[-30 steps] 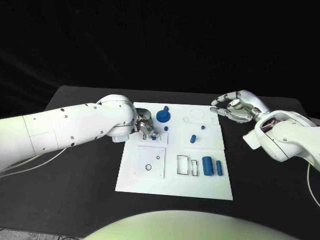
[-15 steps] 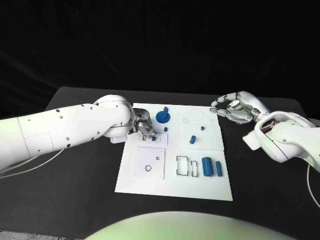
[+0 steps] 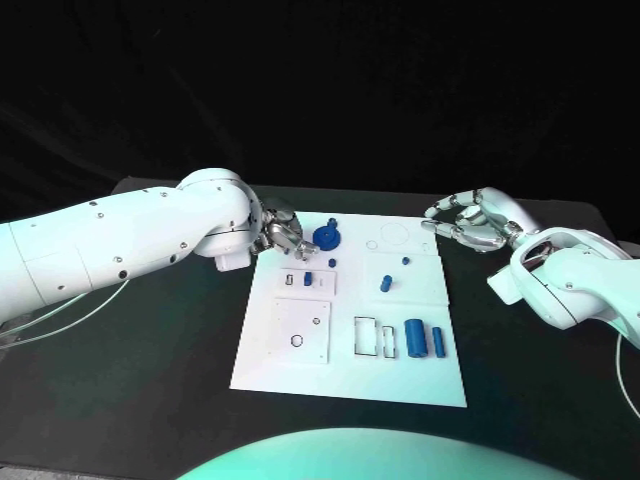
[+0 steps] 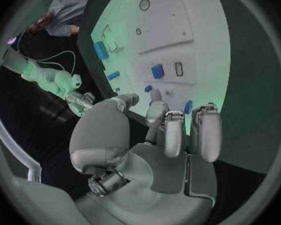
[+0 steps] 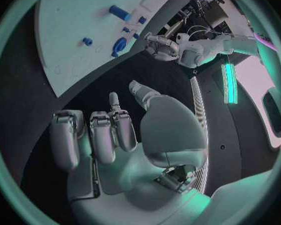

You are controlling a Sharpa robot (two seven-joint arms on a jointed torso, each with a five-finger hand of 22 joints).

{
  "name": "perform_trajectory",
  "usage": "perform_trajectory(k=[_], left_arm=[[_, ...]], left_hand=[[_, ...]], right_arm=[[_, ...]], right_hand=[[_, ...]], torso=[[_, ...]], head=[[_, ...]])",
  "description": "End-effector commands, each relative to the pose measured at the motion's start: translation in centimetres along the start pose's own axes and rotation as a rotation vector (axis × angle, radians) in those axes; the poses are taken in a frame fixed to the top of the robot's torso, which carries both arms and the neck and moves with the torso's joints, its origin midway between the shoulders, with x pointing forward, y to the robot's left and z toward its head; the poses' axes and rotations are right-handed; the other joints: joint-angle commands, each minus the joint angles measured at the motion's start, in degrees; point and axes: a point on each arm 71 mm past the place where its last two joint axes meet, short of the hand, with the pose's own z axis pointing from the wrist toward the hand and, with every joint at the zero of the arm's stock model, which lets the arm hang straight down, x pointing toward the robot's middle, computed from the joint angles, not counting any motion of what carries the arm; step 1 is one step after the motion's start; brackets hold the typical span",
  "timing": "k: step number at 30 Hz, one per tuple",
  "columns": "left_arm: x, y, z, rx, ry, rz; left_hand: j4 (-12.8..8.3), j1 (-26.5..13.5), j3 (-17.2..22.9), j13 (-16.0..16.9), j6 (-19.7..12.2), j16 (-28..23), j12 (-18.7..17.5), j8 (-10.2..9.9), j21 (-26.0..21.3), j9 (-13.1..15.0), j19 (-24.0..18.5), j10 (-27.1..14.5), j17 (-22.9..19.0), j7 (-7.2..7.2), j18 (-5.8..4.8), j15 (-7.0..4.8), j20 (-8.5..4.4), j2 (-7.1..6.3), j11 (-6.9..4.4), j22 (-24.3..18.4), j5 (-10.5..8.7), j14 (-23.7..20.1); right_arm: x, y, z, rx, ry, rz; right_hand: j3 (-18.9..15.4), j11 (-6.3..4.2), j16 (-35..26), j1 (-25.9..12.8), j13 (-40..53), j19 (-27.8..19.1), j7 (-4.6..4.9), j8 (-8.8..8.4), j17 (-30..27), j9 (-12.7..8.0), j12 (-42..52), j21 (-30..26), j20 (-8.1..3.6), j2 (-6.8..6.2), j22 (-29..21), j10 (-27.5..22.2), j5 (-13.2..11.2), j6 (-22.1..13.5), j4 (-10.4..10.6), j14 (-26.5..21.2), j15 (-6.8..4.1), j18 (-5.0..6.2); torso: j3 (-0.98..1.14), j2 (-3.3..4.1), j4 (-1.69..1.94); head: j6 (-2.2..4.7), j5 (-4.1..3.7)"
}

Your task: Assemble the parts on the task board

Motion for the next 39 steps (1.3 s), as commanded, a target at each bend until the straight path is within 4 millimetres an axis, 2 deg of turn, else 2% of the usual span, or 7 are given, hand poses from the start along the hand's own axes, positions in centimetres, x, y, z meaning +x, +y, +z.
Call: perform_trajectory(k=[1,3,5,8,17,25,39], left_arm=[[-0.6,0.3,-0.1,0.005,0.052,-0.018],[-1.5,0.6,-0.1,-0.006,0.047,-0.021],[-2.3,1.0,0.0,-0.015,0.033,-0.028],[-3.4,1.7,0.2,-0.034,0.008,-0.045],[-5.5,3.2,0.9,-0.09,-0.041,-0.04],[-5.5,3.5,1.8,-0.118,0.008,-0.004],[-4.7,3.7,3.2,-0.15,0.042,0.013]], left_hand=[[0.1,1.2,-0.5,-1.8,-0.7,0.1,-1.4,-1.4,-0.9,-1.0,-0.7,-1.5,15.0,0.42,-0.32,0.59,0.52,-0.16,0.45,-1.0,-0.11,5.9],[0.1,2.0,-0.7,-5.1,-1.7,-0.7,-4.0,-3.5,-2.0,-2.6,-1.8,-4.0,13.9,1.23,0.11,1.21,0.91,-0.09,1.19,-3.2,-0.06,5.6],[0.1,4.3,-0.3,-16.7,-6.4,-3.1,-13.4,-8.1,-4.3,-5.6,-3.7,-11.4,10.9,3.23,0.87,2.44,1.77,-0.02,2.75,-7.5,0.02,4.4],[0.1,6.0,-0.7,-20.2,-9.5,-3.2,-16.2,-12.3,-4.5,-9.0,-3.5,-12.6,10.7,3.57,0.92,2.94,2.63,-0.05,3.2,-7.5,-0.14,4.4],[0.2,5.8,-2.7,-16.2,-3.8,-2.3,-12.1,-8.9,-3.3,-9.5,-2.0,-8.9,11.7,3.5,0.43,2.95,2.74,0.05,3.17,-4.9,-0.83,4.9],[0.1,7.1,-3.7,-19.2,-5.3,-3.3,-14.4,-8.7,-4.7,-9.8,-3.3,-11.5,10.5,3.25,0.93,2.79,2.57,-1.61,2.99,-7.5,-0.65,4.4],[0.3,6.3,-4.1,-18.7,-4.1,-3.2,-13.7,-7.7,-4.5,-9.9,-3.1,-11.1,10.6,3.22,0.83,2.74,2.61,-0.6,2.95,-7.1,-0.68,4.4]], right_arm=[[0.2,0.0,0.0,-0.003,0.015,0.001],[0.2,0.0,0.0,-0.002,0.015,0.001],[0.1,0.0,0.0,-0.001,0.015,0.001],[0.1,-0.1,0.0,-0.001,0.015,0.001],[0.2,-0.1,0.1,0.0,0.016,0.001],[0.4,-0.1,0.1,0.0,0.021,0.002],[0.7,-0.1,0.1,-0.001,0.027,0.005]], right_hand=[[0.0,-0.46,0.2,-0.4,9.6,3.8,0.02,0.25,15.1,0.0,0.1,0.0,-0.33,-0.03,11.9,1.8,0.0,-0.4,0.3,6.0,-0.45,0.83],[0.0,-0.48,0.2,-0.3,9.7,3.8,0.01,0.27,15.1,0.1,0.1,0.0,-0.34,-0.04,11.9,1.8,0.1,-0.4,0.3,6.0,-0.45,0.83],[0.0,-0.48,0.2,-0.3,9.7,3.8,0.0,0.29,15.1,0.1,0.1,0.0,-0.34,-0.03,11.9,1.8,0.2,-0.4,0.3,6.0,-0.46,0.83],[0.0,-0.49,0.2,-0.2,9.7,3.7,-0.01,0.32,15.1,0.1,0.1,0.0,-0.35,-0.03,11.9,1.8,0.3,-0.4,0.3,6.0,-0.47,0.84],[-0.1,-0.5,0.2,-0.1,9.7,3.8,-0.01,0.35,15.1,0.1,0.1,0.0,-0.36,-0.02,12.0,1.8,0.4,-0.4,0.3,6.0,-0.48,0.83],[0.0,-0.53,0.2,0.2,9.7,3.8,-0.04,0.51,15.1,0.2,0.2,0.1,-0.4,0.12,12.0,1.9,1.2,-0.5,0.4,6.0,-0.52,0.81],[0.0,-0.54,0.2,0.3,9.7,3.8,-0.03,0.57,15.1,0.2,0.2,0.1,-0.42,0.16,12.0,1.9,1.7,-0.5,0.4,6.0,-0.53,0.82]], torso=[[0.03,0.05,0.02],[-0.02,0.12,0.03],[-0.03,0.12,0.02],[-0.06,0.1,-0.01],[-0.06,0.14,0.11],[-0.14,0.17,0.0],[0.0,0.15,-0.04]], head=[[0.32,-0.08],[0.53,-0.1],[0.72,-0.27],[1.18,-0.47],[1.49,-0.67],[1.38,-0.27],[0.9,0.24]])
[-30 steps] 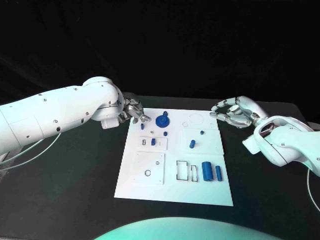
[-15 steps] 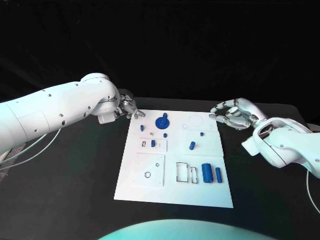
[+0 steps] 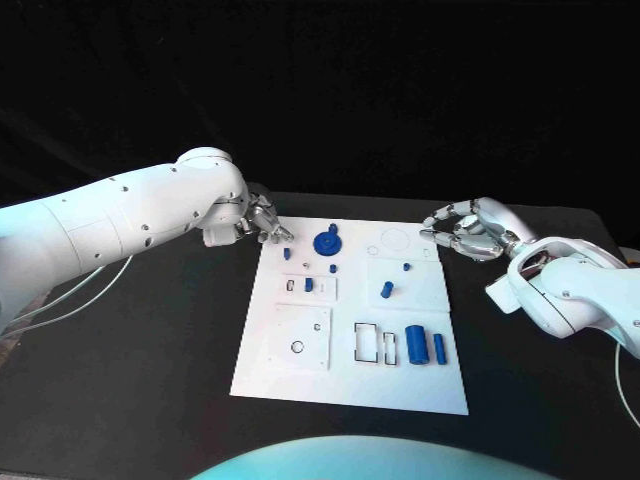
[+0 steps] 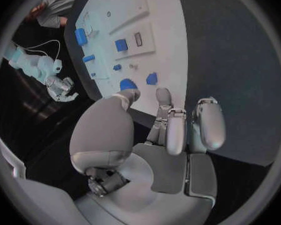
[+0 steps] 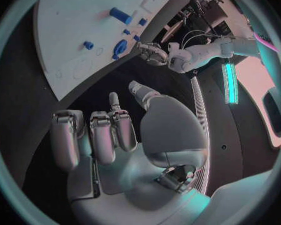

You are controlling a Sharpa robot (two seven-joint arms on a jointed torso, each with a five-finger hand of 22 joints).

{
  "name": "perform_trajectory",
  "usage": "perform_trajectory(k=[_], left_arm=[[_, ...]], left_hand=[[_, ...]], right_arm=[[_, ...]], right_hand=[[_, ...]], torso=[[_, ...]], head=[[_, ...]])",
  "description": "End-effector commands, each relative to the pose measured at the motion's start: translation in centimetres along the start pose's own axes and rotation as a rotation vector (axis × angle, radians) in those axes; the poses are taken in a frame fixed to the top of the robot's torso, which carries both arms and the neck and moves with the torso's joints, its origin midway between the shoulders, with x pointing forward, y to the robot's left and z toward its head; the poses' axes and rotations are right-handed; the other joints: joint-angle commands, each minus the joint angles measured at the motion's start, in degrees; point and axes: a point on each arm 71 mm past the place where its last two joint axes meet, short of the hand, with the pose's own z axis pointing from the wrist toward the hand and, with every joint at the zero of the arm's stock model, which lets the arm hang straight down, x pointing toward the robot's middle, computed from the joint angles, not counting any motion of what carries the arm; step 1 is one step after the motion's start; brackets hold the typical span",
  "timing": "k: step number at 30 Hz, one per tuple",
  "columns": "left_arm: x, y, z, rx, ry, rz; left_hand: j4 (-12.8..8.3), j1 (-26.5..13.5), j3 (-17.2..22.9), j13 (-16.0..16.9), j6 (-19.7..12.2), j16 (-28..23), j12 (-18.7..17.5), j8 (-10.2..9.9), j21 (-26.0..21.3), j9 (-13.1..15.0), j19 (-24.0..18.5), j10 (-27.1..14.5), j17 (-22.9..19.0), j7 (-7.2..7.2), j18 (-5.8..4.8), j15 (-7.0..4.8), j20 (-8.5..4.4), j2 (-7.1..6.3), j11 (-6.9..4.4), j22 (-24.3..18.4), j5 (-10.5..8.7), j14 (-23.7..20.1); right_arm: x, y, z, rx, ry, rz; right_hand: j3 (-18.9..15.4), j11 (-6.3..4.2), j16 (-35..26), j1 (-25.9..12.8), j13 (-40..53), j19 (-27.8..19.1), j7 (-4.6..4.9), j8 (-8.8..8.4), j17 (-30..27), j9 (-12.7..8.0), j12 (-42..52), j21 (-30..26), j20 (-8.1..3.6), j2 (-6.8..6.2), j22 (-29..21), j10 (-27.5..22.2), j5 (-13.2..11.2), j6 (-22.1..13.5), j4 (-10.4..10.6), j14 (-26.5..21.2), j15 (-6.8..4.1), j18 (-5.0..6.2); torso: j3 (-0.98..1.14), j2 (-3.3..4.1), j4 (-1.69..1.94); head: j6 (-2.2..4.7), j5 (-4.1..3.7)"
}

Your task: Assemble the parts on the task board

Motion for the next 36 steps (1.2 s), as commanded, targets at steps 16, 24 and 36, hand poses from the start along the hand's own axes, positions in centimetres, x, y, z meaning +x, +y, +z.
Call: perform_trajectory(k=[16,24,36], left_arm=[[1.3,-0.7,0.9,0.008,0.062,0.013],[1.4,-0.7,1.1,0.004,0.061,0.007],[1.7,-0.8,1.3,0.005,0.072,0.0]], left_hand=[[-0.2,-0.7,-0.8,1.0,2.5,0.5,1.6,2.1,0.6,0.0,0.5,1.1,11.3,-0.58,0.61,-0.45,-0.1,1.37,-0.5,1.4,-0.36,4.7],[-0.2,0.5,-0.2,1.7,3.1,0.9,2.3,2.9,1.0,0.1,0.8,1.7,11.7,-0.9,0.48,-0.73,-0.33,2.54,-0.81,2.1,-0.24,4.8],[-0.4,2.6,0.5,2.5,3.3,1.2,3.2,3.9,1.3,0.3,1.1,2.3,12.1,-1.26,0.36,-1.03,-0.58,3.5,-1.15,2.7,-0.19,5.0]], right_arm=[[0.4,0.2,0.1,-0.009,0.02,0.002],[0.4,0.2,0.1,-0.008,0.021,0.002],[0.5,0.2,0.1,-0.009,0.023,0.003]], right_hand=[[-0.1,-0.54,0.2,0.3,9.7,3.8,-0.03,0.39,15.1,0.1,0.2,0.0,-0.43,0.16,12.0,1.9,0.4,-0.5,0.5,6.0,-0.53,0.82],[-0.1,-0.54,0.2,0.3,9.7,3.8,-0.03,0.39,15.1,0.1,0.2,0.0,-0.43,0.16,12.0,1.9,0.4,-0.5,0.5,6.0,-0.53,0.82],[-0.1,-0.54,0.2,0.3,9.7,3.8,-0.03,0.44,15.1,0.1,0.2,0.0,-0.44,0.19,12.0,1.9,0.6,-0.5,0.6,6.0,-0.54,0.83]], torso=[[0.04,-0.05,0.02],[0.06,-0.08,0.02],[0.07,-0.06,0.0]], head=[[-0.44,0.09],[-0.44,0.02],[-0.63,0.01]])
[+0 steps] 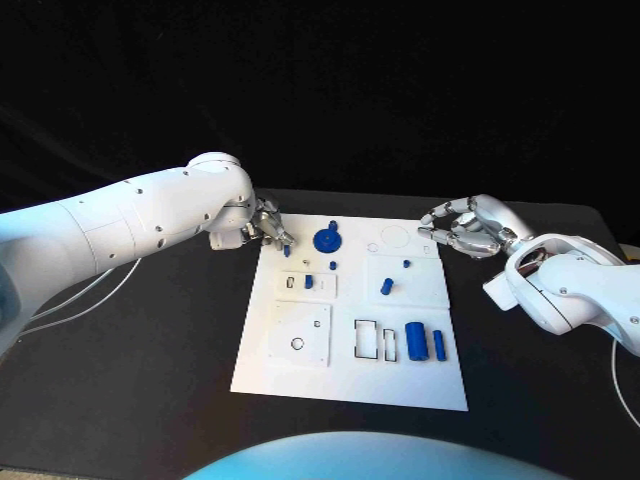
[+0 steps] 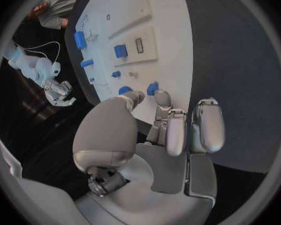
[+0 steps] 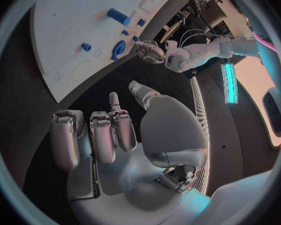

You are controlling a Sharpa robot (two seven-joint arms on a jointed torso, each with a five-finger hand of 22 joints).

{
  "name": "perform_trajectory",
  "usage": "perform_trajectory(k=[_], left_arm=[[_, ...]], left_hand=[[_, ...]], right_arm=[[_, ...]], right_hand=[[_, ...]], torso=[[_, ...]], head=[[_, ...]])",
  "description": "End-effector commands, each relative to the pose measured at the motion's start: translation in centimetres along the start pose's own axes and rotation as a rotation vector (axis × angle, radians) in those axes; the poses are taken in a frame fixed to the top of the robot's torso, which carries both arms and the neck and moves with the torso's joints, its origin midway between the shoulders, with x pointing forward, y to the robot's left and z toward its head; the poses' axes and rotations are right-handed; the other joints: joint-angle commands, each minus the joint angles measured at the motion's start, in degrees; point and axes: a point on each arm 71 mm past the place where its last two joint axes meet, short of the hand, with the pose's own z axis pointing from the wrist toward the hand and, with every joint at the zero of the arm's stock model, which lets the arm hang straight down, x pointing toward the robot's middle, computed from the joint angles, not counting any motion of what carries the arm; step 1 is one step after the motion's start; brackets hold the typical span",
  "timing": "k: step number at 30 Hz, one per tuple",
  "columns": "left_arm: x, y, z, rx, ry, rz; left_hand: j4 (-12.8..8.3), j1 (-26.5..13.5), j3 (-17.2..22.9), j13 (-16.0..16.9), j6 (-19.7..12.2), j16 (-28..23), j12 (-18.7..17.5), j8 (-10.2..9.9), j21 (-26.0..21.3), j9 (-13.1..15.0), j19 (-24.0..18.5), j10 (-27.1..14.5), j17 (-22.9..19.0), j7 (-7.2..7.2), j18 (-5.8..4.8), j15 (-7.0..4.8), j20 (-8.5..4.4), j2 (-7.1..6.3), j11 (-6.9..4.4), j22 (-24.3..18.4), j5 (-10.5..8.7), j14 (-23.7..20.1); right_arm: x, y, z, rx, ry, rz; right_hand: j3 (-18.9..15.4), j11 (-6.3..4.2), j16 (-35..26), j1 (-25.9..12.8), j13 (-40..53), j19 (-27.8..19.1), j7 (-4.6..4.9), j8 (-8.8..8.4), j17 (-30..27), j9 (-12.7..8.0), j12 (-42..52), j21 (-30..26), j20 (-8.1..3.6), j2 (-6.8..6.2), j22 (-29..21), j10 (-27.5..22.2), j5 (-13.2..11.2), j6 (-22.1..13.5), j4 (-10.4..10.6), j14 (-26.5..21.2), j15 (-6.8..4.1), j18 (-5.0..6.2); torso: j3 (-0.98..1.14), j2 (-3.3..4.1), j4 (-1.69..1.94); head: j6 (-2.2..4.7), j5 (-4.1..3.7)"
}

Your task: Assemble the parts on the task board

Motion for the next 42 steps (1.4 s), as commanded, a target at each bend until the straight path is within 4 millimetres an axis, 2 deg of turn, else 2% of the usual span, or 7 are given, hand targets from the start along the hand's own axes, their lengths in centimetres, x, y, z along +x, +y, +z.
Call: perform_trajectory(k=[1,15,17,20,26,29,42], left_arm=[[0.25,-0.24,0.08,0.013,0.022,-0.003],[0.34,-0.18,0.23,0.011,0.028,-0.013],[0.35,-0.17,0.24,0.012,0.029,-0.017],[0.36,-0.17,0.26,0.015,0.031,-0.025],[0.39,-0.16,0.3,0.02,0.037,-0.039],[0.37,-0.1,0.32,0.023,0.037,-0.05],[0.2,0.55,0.01,0.032,0.01,-0.115]], left_hand=[[0.0,0.7,0.4,0.2,0.3,0.2,0.3,0.3,0.2,0.1,0.6,0.5,12.1,-0.14,0.35,-0.41,-0.04,-0.08,-0.14,0.1,-0.19,5.2],[0.0,1.4,0.7,0.2,0.4,0.3,0.5,0.7,0.3,0.2,0.7,0.6,12.2,-0.27,0.31,-0.5,-0.09,0.28,-0.25,0.4,-0.2,5.2],[-0.1,2.2,1.1,0.3,0.4,0.3,0.6,1.1,0.4,0.4,0.7,0.7,12.2,-0.4,0.3,-0.6,-0.17,0.82,-0.37,0.5,-0.21,5.2],[-1.3,6.2,3.3,0.1,-0.1,0.4,0.5,1.9,0.5,0.7,0.8,0.7,12.3,-0.7,0.27,-0.9,-0.42,2.28,-0.68,0.7,-0.1,5.2],[-3.8,10.9,8.6,-0.1,-1.0,0.6,0.4,3.4,0.8,1.3,1.0,1.0,12.5,-0.75,0.15,-1.02,-0.54,3.16,-0.79,1.3,-0.01,5.3],[-5.1,11.7,12.4,-0.2,-1.5,0.7,0.3,4.4,0.9,1.8,1.1,1.2,12.7,-0.51,0.09,-0.87,-0.42,2.74,-0.68,1.7,-0.11,5.4],[-7.1,10.3,18.4,0.6,-1.1,0.8,1.2,6.6,1.3,2.8,1.3,2.6,12.8,-0.77,-0.01,-1.04,-0.46,0.85,-0.87,2.4,-0.02,5.4]], right_arm=[[0.19,0.06,0.0,-0.006,0.016,0.0],[0.21,0.09,0.01,-0.006,0.016,0.0],[0.22,0.09,0.02,-0.006,0.016,0.0],[0.23,0.1,0.02,-0.007,0.017,0.0],[0.25,0.11,0.02,-0.007,0.017,0.0],[0.25,0.11,0.03,-0.007,0.017,0.0],[0.26,0.13,0.03,-0.008,0.017,0.001]], right_hand=[[0.1,-0.54,0.2,0.3,9.7,3.8,-0.03,0.2,15.1,0.0,0.2,0.0,-0.44,0.19,12.0,1.9,0.3,-0.5,0.4,6.0,-0.54,0.83],[0.1,-0.54,0.2,0.3,9.7,3.8,-0.03,0.2,15.1,0.0,0.2,0.0,-0.44,0.19,12.0,1.9,0.3,-0.5,0.4,6.0,-0.54,0.83],[0.1,-0.54,0.2,0.3,9.7,3.8,-0.03,0.2,15.1,0.0,0.2,0.0,-0.44,0.19,12.0,1.9,0.3,-0.5,0.4,6.0,-0.54,0.83],[0.1,-0.54,0.2,0.3,9.7,3.8,-0.03,0.2,15.1,0.0,0.2,0.0,-0.44,0.19,12.0,1.9,0.3,-0.5,0.4,6.0,-0.54,0.83],[0.1,-0.54,0.2,0.3,9.7,3.8,-0.03,0.2,15.1,0.0,0.2,0.0,-0.44,0.19,12.0,1.9,0.3,-0.5,0.4,6.0,-0.54,0.83],[0.1,-0.54,0.2,0.3,9.7,3.8,-0.03,0.2,15.1,0.0,0.2,0.0,-0.44,0.19,12.0,1.9,0.3,-0.5,0.4,6.0,-0.54,0.83],[0.0,-0.54,0.2,0.3,9.6,3.8,-0.03,0.31,15.1,0.1,0.1,0.0,-0.45,0.25,12.0,1.9,0.5,-0.6,0.6,6.0,-0.54,0.82]], torso=[[0.02,0.01,-0.03],[0.0,-0.01,0.01],[0.0,-0.01,0.0],[0.01,-0.03,-0.02],[0.03,-0.03,-0.05],[0.02,-0.04,0.0],[0.04,-0.06,0.06]], head=[[-0.05,0.03],[-0.22,-0.01],[-0.23,-0.03],[-0.27,-0.01],[-0.33,-0.01],[-0.36,-0.04],[-0.26,0.14]])
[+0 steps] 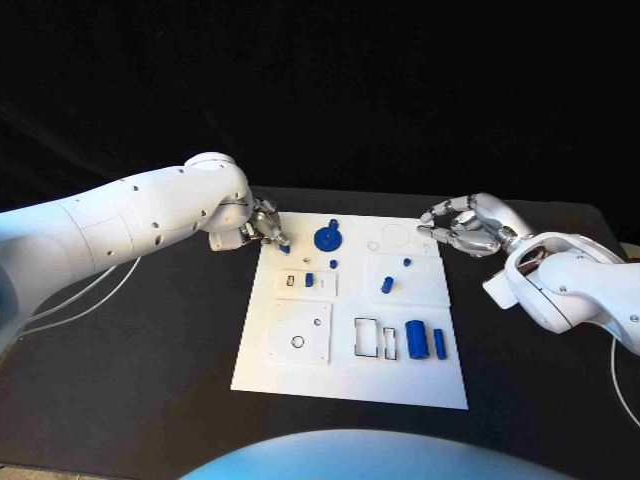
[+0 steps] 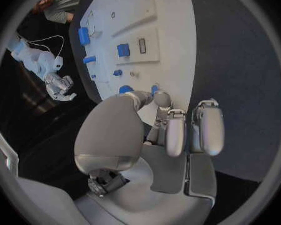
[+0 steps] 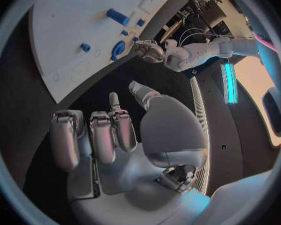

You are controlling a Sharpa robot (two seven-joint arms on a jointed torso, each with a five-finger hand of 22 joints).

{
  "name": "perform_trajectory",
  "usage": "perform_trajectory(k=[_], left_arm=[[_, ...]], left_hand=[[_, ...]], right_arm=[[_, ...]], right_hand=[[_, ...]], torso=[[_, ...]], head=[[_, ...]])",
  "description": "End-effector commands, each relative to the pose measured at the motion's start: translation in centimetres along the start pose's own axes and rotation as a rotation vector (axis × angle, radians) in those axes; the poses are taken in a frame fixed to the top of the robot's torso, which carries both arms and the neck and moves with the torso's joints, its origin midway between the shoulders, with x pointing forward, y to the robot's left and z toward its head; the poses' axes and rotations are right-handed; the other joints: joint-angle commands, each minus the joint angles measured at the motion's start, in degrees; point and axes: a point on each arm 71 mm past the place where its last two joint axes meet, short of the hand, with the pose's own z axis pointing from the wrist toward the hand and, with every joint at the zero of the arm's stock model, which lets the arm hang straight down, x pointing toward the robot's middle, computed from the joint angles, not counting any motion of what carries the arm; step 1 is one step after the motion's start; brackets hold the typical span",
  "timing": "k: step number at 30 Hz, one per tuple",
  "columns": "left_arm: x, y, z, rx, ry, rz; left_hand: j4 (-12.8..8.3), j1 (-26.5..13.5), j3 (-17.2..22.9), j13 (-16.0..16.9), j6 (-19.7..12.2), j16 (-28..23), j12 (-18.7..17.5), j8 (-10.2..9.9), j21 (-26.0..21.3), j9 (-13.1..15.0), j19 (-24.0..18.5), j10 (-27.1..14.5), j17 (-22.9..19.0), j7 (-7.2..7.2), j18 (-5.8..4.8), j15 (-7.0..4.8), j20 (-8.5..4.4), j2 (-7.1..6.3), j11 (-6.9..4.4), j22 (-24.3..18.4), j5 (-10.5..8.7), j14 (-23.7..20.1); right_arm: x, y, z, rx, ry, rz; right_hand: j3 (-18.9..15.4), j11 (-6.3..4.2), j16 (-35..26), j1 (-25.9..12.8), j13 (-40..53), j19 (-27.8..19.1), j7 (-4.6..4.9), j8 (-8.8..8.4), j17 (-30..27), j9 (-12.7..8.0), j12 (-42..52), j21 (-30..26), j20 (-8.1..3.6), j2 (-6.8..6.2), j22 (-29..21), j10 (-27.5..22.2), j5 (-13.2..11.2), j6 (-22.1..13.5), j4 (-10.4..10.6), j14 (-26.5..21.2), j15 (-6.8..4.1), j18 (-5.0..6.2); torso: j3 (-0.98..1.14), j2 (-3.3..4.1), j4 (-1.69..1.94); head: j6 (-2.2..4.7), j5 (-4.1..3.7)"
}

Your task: Assemble the parts on the task board

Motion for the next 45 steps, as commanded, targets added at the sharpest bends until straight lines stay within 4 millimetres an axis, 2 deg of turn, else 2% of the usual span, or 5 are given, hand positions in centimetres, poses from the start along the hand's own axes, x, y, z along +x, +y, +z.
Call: perform_trajectory(k=[1,14,24,35,45], left_arm=[[0.0,-0.1,-0.3,0.029,-0.013,-0.055],[0.9,0.4,-3.1,0.102,-0.08,-0.11],[2.6,-0.2,-4.3,0.135,-0.114,-0.036],[5.4,0.0,-4.0,0.138,-0.086,0.058],[6.4,-0.3,-4.0,0.142,-0.064,0.104]], left_hand=[[-7.2,-0.7,8.0,0.3,0.1,0.3,0.4,2.8,0.4,2.3,0.4,0.6,12.8,-0.52,-0.03,-0.45,0.02,-1.4,-0.09,0.2,0.25,5.2],[-10.9,-5.2,17.9,2.6,1.8,0.9,2.3,5.7,1.5,3.9,1.3,3.5,13.5,-1.43,-0.41,-1.27,-0.73,-5.49,-1.0,2.4,0.66,5.5],[-11.4,-6.0,19.2,2.7,2.1,1.1,2.4,6.2,1.7,4.2,1.5,4.0,13.8,-1.64,-0.48,-1.45,-0.9,-6.05,-1.21,2.8,0.74,5.5],[-11.8,-6.5,20.0,2.6,2.3,1.2,2.4,6.4,1.8,4.3,1.6,4.2,14.0,-1.76,-0.52,-1.55,-0.99,-6.35,-1.33,3.0,0.76,5.6],[-12.1,-6.8,20.7,2.3,2.5,1.3,2.1,6.6,1.9,4.5,1.7,4.3,14.1,-1.86,-0.54,-1.64,-1.07,-6.63,-1.43,3.1,0.88,5.7]], right_arm=[[0.2,0.1,0.0,-0.007,0.014,0.0],[0.0,-0.1,0.0,-0.003,0.01,-0.001],[0.0,-0.1,0.0,-0.001,0.01,0.0],[0.0,-0.2,0.0,0.0,0.008,0.0],[0.0,-0.2,0.0,0.0,0.009,0.0]], right_hand=[[0.0,-0.54,0.2,0.3,9.7,3.8,0.17,0.32,15.1,0.0,0.1,0.0,-0.45,0.25,12.0,1.9,0.2,-0.4,0.2,6.0,-0.54,0.83],[0.0,-0.54,0.2,0.3,9.7,3.8,0.17,0.33,15.1,0.1,0.1,-0.1,-0.45,0.26,11.9,1.9,0.2,-0.4,0.3,6.0,-0.54,0.84],[-0.1,-0.54,0.2,0.3,9.6,3.7,0.17,0.35,15.1,0.1,0.1,-0.1,-0.45,0.28,11.9,1.9,0.2,-0.4,0.4,6.0,-0.54,0.86],[-0.1,-0.54,0.2,0.2,9.7,3.7,0.17,0.39,15.1,0.1,0.1,-0.2,-0.45,0.31,11.9,1.9,0.2,-0.4,0.5,6.0,-0.54,0.87],[-0.1,-0.54,0.2,0.2,9.7,3.7,0.17,0.39,15.1,0.1,0.1,-0.2,-0.45,0.31,11.9,1.9,0.2,-0.4,0.5,6.0,-0.54,0.87]], torso=[[0.01,-0.02,0.03],[0.12,-0.18,0.22],[0.09,-0.19,0.19],[0.06,-0.14,0.12],[0.12,-0.12,0.11]], head=[[0.05,0.15],[-0.06,0.37],[-0.19,0.6],[-0.17,0.71],[-0.29,0.91]])
